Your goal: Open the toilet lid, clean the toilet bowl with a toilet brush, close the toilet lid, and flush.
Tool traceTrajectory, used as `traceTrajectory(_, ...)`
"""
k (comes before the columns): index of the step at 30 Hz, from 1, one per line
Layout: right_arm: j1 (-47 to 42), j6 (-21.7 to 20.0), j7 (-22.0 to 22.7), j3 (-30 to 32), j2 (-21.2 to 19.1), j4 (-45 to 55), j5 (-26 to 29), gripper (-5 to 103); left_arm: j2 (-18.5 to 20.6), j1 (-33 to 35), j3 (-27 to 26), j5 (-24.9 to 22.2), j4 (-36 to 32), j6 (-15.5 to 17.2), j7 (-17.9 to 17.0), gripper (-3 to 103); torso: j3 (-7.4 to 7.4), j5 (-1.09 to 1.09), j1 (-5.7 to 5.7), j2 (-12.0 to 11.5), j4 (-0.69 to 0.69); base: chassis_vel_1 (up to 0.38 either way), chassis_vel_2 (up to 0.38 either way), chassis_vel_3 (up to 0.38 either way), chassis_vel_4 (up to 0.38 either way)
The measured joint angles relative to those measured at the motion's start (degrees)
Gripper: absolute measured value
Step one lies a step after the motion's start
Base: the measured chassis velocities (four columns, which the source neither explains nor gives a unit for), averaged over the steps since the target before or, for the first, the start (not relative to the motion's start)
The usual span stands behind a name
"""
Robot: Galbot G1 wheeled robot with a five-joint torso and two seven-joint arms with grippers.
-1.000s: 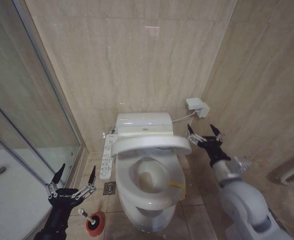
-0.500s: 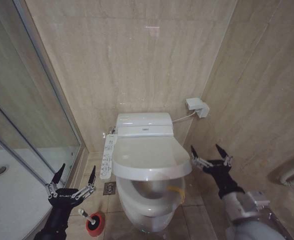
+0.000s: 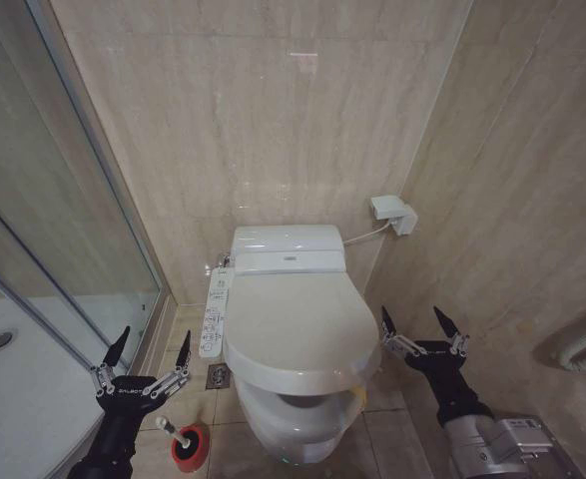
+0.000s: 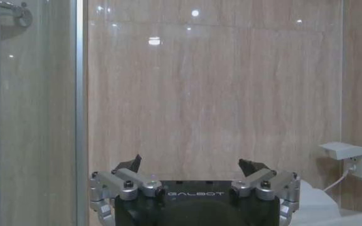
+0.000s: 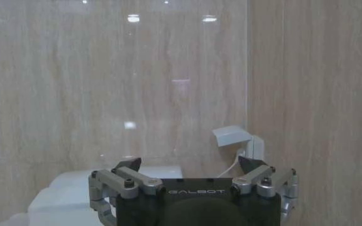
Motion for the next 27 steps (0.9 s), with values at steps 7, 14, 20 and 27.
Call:
traceTrajectory(7,-0.1,0.7,-0.1,0.0,0.0,-0.1,0.0,100,0.0,0.0,0.0,0.0,0.0,0.0,0.0,100,0.00,0.00,0.00,0.0,0.00,0.000,0.000,0.000,0.000)
traceTrajectory(14,0.0,0.8,-0.2,-0.2,0.0,-0.2,-0.1,100,0.0,0.0,0.0,0.0,0.0,0.0,0.0,100,0.00,0.00,0.00,0.0,0.00,0.000,0.000,0.000,0.000)
traceTrajectory(20,0.1,0.8,-0.2,-0.2,0.0,-0.2,-0.1,100,0.0,0.0,0.0,0.0,0.0,0.0,0.0,100,0.00,0.00,0.00,0.0,0.00,0.000,0.000,0.000,0.000)
traceTrajectory(27,0.1,0.8,-0.2,-0.2,0.0,-0.3,-0.1,100,0.0,0.0,0.0,0.0,0.0,0.0,0.0,100,0.00,0.01,0.00,0.0,0.00,0.000,0.000,0.000,0.000)
